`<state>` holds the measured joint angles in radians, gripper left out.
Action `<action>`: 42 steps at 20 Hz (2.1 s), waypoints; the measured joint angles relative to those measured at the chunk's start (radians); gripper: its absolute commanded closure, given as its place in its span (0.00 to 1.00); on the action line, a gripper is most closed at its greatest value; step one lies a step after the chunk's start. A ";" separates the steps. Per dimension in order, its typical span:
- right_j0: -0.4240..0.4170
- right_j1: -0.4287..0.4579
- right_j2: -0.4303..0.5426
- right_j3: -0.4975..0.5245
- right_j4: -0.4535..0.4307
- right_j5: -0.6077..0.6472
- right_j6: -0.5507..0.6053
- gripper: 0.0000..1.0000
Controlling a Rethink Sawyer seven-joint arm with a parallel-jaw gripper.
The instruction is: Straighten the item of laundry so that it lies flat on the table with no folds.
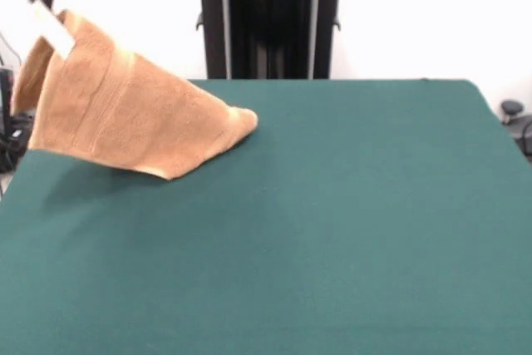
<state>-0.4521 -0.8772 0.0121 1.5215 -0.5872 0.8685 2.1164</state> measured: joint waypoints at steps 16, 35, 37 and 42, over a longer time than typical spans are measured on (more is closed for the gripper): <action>0.005 -0.004 0.021 -0.034 -0.010 -0.041 0.000 1.00; 0.011 -0.112 0.065 -0.034 -0.114 -0.178 0.000 1.00; -0.003 -0.118 0.075 -0.034 -0.114 -0.179 0.000 1.00; -0.022 -0.128 0.081 -0.034 -0.122 -0.178 0.000 1.00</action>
<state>-0.4738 -1.0053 0.0927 1.4873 -0.7089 0.6901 2.1164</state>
